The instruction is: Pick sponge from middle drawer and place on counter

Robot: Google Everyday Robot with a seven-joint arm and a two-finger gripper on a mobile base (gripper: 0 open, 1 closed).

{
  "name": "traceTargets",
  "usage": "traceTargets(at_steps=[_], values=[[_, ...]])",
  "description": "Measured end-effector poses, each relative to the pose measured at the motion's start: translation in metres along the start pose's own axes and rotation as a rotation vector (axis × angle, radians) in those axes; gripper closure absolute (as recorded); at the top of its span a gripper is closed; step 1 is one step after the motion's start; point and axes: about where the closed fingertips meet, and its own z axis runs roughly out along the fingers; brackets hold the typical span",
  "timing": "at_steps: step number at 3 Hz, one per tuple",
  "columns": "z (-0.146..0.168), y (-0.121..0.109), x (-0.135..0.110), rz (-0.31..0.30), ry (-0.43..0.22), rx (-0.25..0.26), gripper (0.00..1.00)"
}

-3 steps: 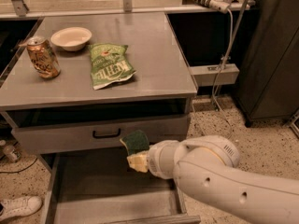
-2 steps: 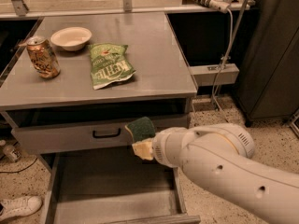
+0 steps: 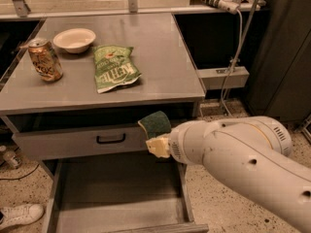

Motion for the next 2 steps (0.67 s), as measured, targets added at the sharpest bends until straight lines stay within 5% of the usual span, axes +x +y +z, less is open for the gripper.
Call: traceTargets(at_steps=[2], values=[[-0.052,-0.047,-0.062,0.014,-0.082,0.097,1.0]])
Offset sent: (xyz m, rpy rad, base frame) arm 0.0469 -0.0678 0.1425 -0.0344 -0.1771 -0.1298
